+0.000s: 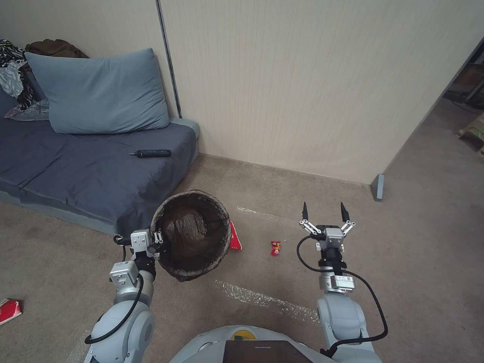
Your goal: Pick up the trash bin, then pick up the garbage from the floor and place it into the trash bin.
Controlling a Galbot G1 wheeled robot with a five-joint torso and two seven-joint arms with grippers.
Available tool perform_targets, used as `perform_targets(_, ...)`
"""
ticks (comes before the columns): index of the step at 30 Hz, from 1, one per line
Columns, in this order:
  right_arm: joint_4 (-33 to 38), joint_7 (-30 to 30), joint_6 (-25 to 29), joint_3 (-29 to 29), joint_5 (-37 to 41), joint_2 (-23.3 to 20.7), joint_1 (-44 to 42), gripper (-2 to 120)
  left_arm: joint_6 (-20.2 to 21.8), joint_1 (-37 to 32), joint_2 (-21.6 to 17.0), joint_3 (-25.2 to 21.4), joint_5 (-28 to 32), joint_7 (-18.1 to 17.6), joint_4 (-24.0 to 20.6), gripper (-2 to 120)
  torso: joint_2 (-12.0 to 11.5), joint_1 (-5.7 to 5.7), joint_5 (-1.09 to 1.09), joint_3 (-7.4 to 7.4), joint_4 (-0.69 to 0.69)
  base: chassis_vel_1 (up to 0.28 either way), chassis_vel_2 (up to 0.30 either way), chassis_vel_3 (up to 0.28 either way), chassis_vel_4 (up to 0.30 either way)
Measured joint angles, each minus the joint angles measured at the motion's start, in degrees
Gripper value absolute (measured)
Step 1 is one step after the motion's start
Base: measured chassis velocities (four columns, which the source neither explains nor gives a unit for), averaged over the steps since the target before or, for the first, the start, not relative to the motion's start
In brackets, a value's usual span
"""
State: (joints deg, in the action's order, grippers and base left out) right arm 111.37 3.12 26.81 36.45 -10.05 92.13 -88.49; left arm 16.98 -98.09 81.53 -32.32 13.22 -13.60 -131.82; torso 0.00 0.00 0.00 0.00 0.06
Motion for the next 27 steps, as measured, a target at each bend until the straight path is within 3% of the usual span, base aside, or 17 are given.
perform_targets(4, -1.26, 0.37, 3.47, 0.19, -2.73, 0.00, 1.06, 100, -0.05, 0.02, 0.00, -0.17, 0.01, -0.03, -0.13, 3, 0.00, 0.00, 0.00, 0.00, 0.00, 0.000, 0.000, 0.000, 0.000)
perform_targets(13, -1.28, 1.29, 2.42, -0.80, -3.77, 0.00, 2.24, 100, -0.15, 1.05, -0.14, -0.95, 0.09, 0.29, -2.17, 3, 0.00, 0.00, 0.00, 0.00, 0.00, 0.000, 0.000, 0.000, 0.000)
perform_targets(27, 0.84, 4.80, -16.19, -7.17, 9.61, -6.84, 4.72, 100, 0.94, 5.42, -1.50, -0.67, 0.09, 2.11, -4.25, 3, 0.00, 0.00, 0.01, 0.00, 0.01, 0.000, 0.000, 0.000, 0.000)
